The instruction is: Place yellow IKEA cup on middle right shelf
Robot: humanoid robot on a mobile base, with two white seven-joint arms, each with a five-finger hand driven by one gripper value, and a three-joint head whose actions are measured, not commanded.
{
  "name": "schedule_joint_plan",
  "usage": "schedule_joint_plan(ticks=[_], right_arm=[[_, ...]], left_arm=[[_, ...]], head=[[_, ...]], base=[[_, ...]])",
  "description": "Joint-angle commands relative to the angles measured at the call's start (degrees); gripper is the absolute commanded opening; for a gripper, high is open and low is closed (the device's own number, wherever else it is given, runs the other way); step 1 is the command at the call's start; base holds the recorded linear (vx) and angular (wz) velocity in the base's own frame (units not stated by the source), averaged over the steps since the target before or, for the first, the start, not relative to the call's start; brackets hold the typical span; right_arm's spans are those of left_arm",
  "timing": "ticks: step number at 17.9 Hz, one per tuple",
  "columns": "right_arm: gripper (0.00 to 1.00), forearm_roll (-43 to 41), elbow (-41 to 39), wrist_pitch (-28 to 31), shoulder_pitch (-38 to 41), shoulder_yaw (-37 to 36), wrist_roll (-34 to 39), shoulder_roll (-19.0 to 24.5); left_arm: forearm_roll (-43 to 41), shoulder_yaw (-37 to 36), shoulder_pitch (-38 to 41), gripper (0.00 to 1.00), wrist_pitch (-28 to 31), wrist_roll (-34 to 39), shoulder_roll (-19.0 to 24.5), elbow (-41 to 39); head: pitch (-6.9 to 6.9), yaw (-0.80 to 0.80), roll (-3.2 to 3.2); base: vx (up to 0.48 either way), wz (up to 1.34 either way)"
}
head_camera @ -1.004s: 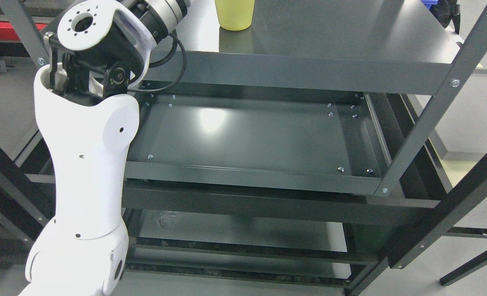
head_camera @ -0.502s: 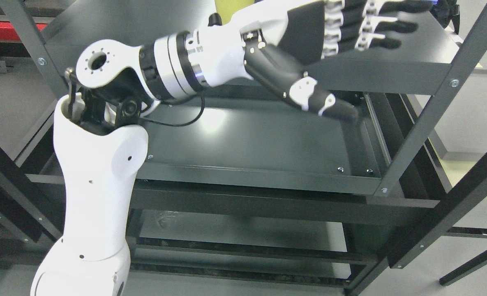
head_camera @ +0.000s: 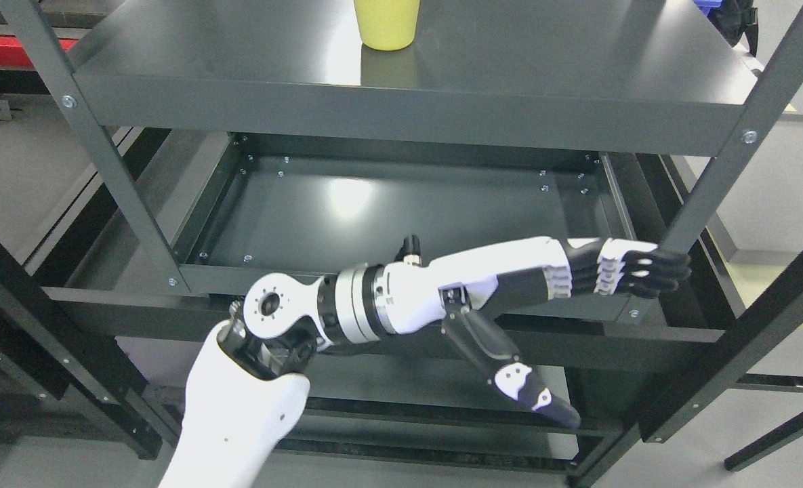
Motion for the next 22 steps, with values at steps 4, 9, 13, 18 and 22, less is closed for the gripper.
schedule_joint_plan(ticks=[4, 9, 13, 18, 22], right_arm=[[0.99, -1.4, 0.0, 0.0, 0.8, 1.0, 0.0, -1.0], [0.99, -1.4, 0.0, 0.0, 0.8, 1.0, 0.0, -1.0], [0.99, -1.4, 0.0, 0.0, 0.8, 1.0, 0.0, -1.0], [0.99, -1.4, 0.0, 0.0, 0.8, 1.1, 0.0, -1.0], [0.99, -1.4, 0.0, 0.0, 0.8, 1.0, 0.0, -1.0]], left_arm=[[-12.0, 6.3, 12.9, 0.98, -8.1, 33.6, 0.9, 10.5], [-16.8, 13.0, 14.9, 0.99, -9.6, 41.4, 0.9, 9.4], [-19.9, 14.4, 17.4, 0.99, -9.2, 50.4, 0.9, 7.5], [-20.0, 12.2, 21.4, 0.99, -5.1, 50.8, 0.9, 2.4], [-20.0, 14.4, 21.0, 0.99, -3.7, 50.8, 0.9, 0.6]], head=[[0.00, 0.00, 0.00], [0.00, 0.00, 0.00], [0.00, 0.00, 0.00], [0.00, 0.00, 0.00], [0.00, 0.00, 0.00]], base=[[0.000, 0.00], [0.000, 0.00], [0.000, 0.00], [0.000, 0.00], [0.000, 0.00]])
